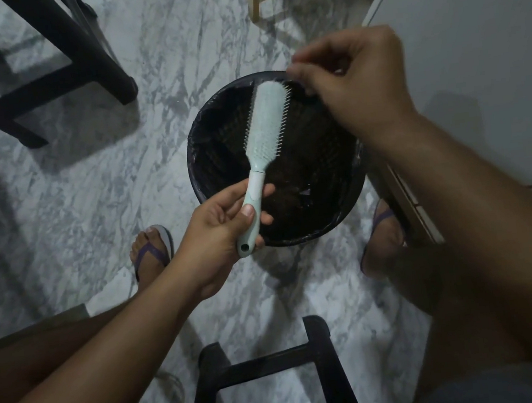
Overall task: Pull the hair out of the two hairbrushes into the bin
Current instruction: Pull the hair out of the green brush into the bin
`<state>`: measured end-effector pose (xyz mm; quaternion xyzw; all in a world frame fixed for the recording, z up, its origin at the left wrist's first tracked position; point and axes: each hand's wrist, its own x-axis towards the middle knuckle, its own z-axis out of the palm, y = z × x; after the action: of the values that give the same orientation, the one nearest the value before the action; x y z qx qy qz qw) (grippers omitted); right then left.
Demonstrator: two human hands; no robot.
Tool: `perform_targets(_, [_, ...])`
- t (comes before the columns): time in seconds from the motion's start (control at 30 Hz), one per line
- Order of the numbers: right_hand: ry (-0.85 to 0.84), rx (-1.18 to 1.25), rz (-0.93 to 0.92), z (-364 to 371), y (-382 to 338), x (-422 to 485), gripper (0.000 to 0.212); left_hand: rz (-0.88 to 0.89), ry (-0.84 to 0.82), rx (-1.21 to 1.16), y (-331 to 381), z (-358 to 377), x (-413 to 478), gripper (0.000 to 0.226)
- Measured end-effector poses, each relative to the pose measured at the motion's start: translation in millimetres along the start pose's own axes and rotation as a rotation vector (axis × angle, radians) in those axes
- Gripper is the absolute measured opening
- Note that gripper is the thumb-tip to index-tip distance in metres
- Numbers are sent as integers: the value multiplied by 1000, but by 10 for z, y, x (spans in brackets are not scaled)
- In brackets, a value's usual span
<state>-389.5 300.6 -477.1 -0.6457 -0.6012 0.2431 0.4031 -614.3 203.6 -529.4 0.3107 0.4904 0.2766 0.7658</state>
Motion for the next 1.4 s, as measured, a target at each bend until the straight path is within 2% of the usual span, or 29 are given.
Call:
perform_targets(0.1, [119, 114, -82, -115, -53, 69, 15, -26, 54, -39, -3, -60, 16, 38])
perform_targets(0.17, [122, 133, -97, -160, -34, 87, 11, -21, 69, -40, 7, -85, 24, 39])
perform_targets(0.2, [60, 89, -49, -139, 15, 77, 9, -19, 71, -50, 16, -93, 30, 39])
perform_targets(0.27, [-174, -83, 149, -17, 135, -12, 13, -14, 64, -77, 30, -100, 47, 39])
perform_targets(0.33, [-396, -170, 322, 143, 262, -123, 36, -3, 43, -88, 41, -103, 61, 39])
perform_targets(0.4, [-533, -73, 405, 258, 266, -200, 63, 2, 19, -84, 48, -90, 64, 40])
perform_targets(0.47, [-571, 251, 482, 330, 227, -214, 73, 3, -2, -83, 53, -61, 57, 40])
perform_targets(0.53, [-597, 478, 499, 363, 201, -211, 55, 8, -23, -92, 64, -38, 48, 41])
perform_targets(0.6, [-588, 503, 482, 377, 155, -218, 31, 25, -41, -96, 92, -34, 45, 42])
perform_targets(0.67, [-547, 490, 477, 391, 145, -243, 19, 46, -53, -105, 130, -35, 44, 42])
perform_targets(0.73, [-541, 369, 440, 395, 177, -241, 13, 68, -57, -123, 174, -28, 35, 43])
perform_targets(0.83, [-591, -65, 361, 409, 282, -254, 12, 103, -70, -172, 243, -15, 16, 44])
perform_targets(0.97, [-870, -584, 382, 434, 446, -335, 15, 140, -74, -209, 298, -25, 19, 44])
perform_targets(1.07, [-941, -709, 433, 491, 461, -391, 24, 140, -78, -217, 303, -40, 18, 44])
perform_targets(1.1, [-958, -724, 428, 508, 477, -385, 34, 137, -78, -217, 300, -48, 21, 44])
perform_targets(1.17, [-922, -676, 396, 500, 466, -341, 64, 130, -81, -217, 295, -59, 27, 44])
perform_targets(1.2, [-825, -579, 346, 480, 439, -289, 68, 128, -84, -217, 293, -64, 29, 44])
perform_targets(1.27, [-532, -273, 323, 419, 367, -181, 52, 124, -81, -214, 289, -76, 29, 44])
perform_targets(1.3, [-459, -183, 333, 382, 369, -153, 45, 121, -78, -212, 283, -80, 29, 44])
perform_targets(1.33, [-465, -173, 335, 345, 373, -130, 41, 117, -76, -210, 280, -83, 28, 43])
perform_targets(1.4, [-598, -320, 332, 285, 366, -118, 34, 110, -75, -206, 272, -85, 28, 43])
